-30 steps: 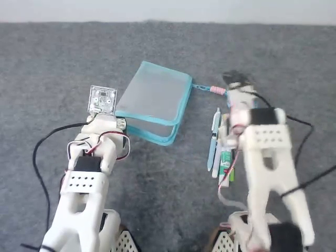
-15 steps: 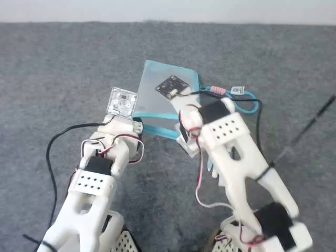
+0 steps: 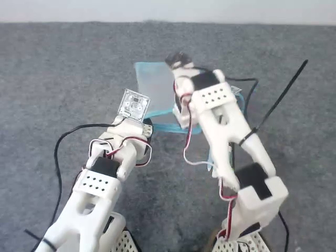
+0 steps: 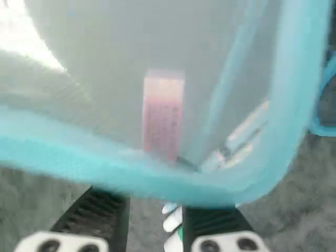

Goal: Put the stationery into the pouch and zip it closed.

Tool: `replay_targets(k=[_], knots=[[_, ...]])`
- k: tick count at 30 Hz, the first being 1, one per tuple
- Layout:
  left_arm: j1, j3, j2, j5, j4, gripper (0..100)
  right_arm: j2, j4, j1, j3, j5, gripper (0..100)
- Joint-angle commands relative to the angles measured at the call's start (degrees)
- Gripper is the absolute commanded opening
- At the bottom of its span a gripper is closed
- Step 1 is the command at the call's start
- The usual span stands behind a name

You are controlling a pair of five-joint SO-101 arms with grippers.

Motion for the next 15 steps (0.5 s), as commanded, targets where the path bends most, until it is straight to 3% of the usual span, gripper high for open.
replay_targets(k=[1,4,9,15], knots=[[0.79,-1.1,-0.35,0.26,0.18,1,1.54,2.07,1.27,-10.37,-2.11,1.0],[0.79,-1.1,-0.35,0.26,0.18,1,3.82,4.53,-1.1,-14.24,-1.93,3.4],[0.44,-1.1,-0.35,0.26,0.18,1,5.05,5.32,-4.62,-15.82,-0.44,16.9],[0.26,-1.1,-0.35,0.26,0.18,1,4.97,4.97,-6.55,-15.91,2.9,18.0]])
